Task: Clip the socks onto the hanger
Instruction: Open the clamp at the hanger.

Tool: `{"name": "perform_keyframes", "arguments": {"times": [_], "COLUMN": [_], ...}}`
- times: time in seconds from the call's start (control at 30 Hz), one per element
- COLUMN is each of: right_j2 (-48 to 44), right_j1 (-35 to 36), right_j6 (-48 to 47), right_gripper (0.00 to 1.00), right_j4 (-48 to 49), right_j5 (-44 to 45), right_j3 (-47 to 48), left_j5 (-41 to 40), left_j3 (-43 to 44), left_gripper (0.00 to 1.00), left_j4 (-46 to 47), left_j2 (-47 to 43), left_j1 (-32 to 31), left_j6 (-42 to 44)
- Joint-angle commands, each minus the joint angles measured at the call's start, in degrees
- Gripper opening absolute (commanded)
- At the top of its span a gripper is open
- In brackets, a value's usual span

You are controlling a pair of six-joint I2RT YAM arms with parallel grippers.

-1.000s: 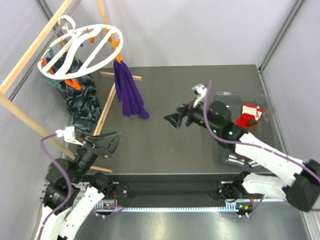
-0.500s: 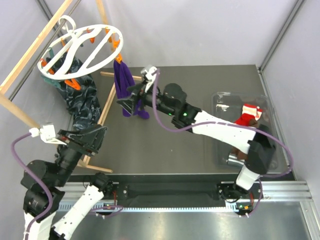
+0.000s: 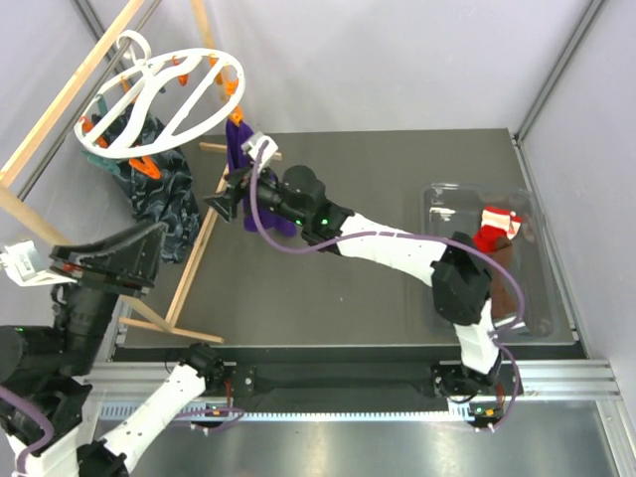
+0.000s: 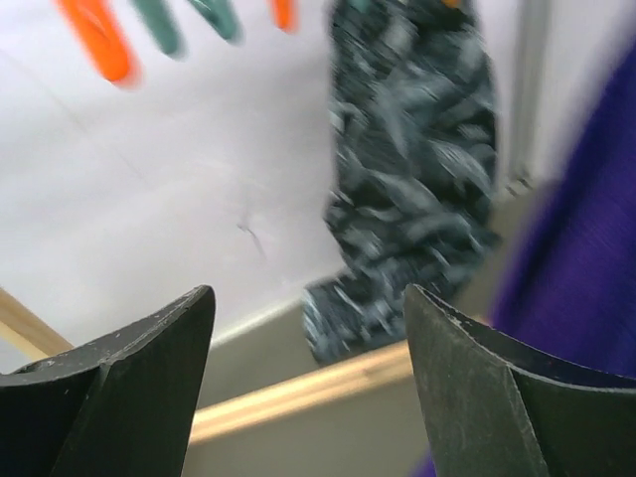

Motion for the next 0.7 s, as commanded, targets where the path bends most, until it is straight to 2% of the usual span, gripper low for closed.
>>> {"name": "perform_keyframes", "arguments": {"times": [0.0, 0.2, 0.4, 0.67], "right_j2": [3.25, 13.98, 18.47, 22.42], "right_j1": [1.90, 2.25, 2.61, 3.40], "right_j6": [0.52, 3.60, 5.62, 6.06], "right_gripper": [0.76, 0.75, 0.70, 0.66], "right_j4": [9.05, 10.64, 13.97, 13.45], "right_j5": [-7.50, -12.61, -13.14, -14.63], "right_j3": [10.65, 26.05, 30.64, 36.71], "left_j5": [-1.66, -3.34, -3.86, -3.43], "left_j3": [4.23, 7.74, 9.15, 9.77], "left_gripper": [0.47, 0.45, 0.44, 0.43], "left_j4": [0.02, -0.14, -0.86, -1.38], "left_j2": [4.17, 6.55, 6.21, 6.82], "left_j1": [0.27, 0.27, 0.27, 0.27], "left_j6": [5.60, 9.22, 9.66, 9.93]}}
